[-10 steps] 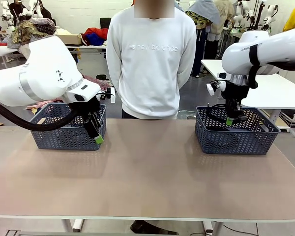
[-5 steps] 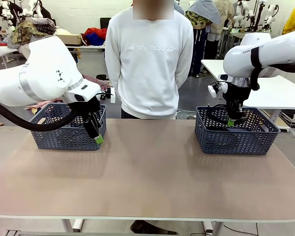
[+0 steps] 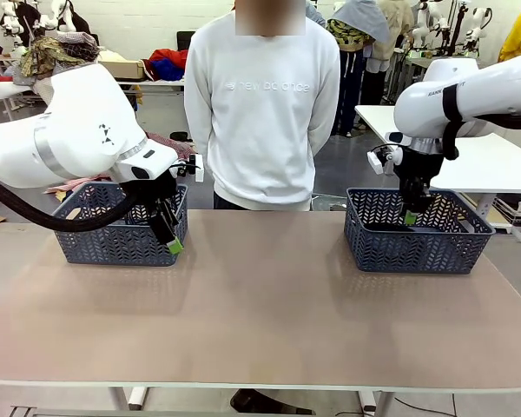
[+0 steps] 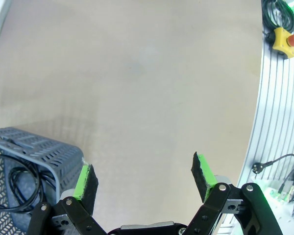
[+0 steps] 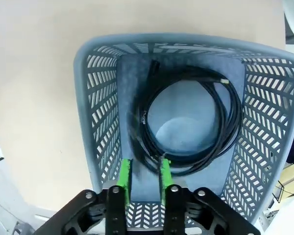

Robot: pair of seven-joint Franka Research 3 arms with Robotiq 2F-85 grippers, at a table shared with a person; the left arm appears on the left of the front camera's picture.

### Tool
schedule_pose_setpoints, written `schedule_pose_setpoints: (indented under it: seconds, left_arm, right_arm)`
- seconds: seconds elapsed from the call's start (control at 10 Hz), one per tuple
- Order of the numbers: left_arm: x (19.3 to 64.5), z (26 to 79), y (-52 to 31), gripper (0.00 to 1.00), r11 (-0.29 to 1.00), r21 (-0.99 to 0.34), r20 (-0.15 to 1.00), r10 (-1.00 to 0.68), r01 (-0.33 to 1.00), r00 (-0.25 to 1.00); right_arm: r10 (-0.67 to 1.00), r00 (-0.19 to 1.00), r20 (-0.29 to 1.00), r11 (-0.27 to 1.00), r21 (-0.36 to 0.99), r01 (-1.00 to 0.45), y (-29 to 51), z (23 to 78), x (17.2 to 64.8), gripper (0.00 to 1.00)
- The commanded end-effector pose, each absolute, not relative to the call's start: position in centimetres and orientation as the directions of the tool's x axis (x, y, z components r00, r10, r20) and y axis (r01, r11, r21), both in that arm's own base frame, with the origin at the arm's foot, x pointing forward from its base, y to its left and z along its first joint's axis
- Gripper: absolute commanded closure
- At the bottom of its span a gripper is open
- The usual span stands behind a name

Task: Organize the cables according to human instructions.
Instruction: Pick up a bundle of cables and place it in the basket indicated by the human.

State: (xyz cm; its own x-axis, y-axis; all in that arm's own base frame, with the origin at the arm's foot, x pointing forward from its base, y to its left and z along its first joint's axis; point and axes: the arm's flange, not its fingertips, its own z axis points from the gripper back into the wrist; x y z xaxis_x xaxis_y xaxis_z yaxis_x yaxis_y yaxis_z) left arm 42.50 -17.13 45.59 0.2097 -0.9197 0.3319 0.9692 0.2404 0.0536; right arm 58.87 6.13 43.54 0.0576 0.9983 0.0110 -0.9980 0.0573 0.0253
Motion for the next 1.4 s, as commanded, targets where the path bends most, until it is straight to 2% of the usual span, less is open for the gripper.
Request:
schedule_pose_setpoints:
  seconds: [0.0, 0.1, 0.2, 0.3, 0.4, 0.5, 1.3]
  left_arm:
    - [42.35, 45.68, -16.90, 0.00, 0.245, 0.052, 0.326, -0.920, 0.968, 0.215]
    - [42.35, 45.68, -16.90, 0.00, 0.245, 0.052, 0.326, -0.920, 0.968, 0.215]
    - [42.35, 45.68, -16.90, 0.00, 0.245, 0.052, 0.326, -0.920, 0.968, 0.215]
    - [42.35, 45.68, -16.90, 0.00, 0.245, 0.052, 0.326, -0.920, 0.968, 0.215]
    - [42.35, 45.68, -16.90, 0.00, 0.245, 0.052, 0.326, -0.920, 0.968, 0.215]
    - [42.35, 45.68, -16.90, 0.00, 0.245, 0.052, 0.326, -0.920, 0.968, 0.215]
    - [42.35, 45.68, -16.90, 0.00, 0.245, 0.052, 0.326, -0.920, 0.968, 0.215]
  right_arm:
    - [0.999, 0.032, 0.002, 0.032, 0.015, -0.999, 5.68, 43.40, 57.97, 0.47]
    - [0.999, 0.038, 0.002, 0.038, 0.017, -0.999, 5.68, 43.50, 57.99, 0.29]
    - [0.999, 0.039, 0.002, 0.039, 0.018, -0.999, 5.70, 43.60, 58.01, 0.27]
    - [0.999, 0.041, 0.003, 0.041, 0.020, -0.999, 5.65, 43.60, 58.02, 0.09]
    - [0.999, 0.042, 0.004, 0.042, 0.022, -0.999, 5.62, 43.60, 58.09, 0.07]
    - [0.999, 0.042, 0.002, 0.042, 0.023, -0.999, 5.59, 43.60, 58.14, 0.00]
    - [0.998, 0.059, 0.009, 0.058, 0.031, -0.998, 6.05, 43.49, 58.81, 0.00]
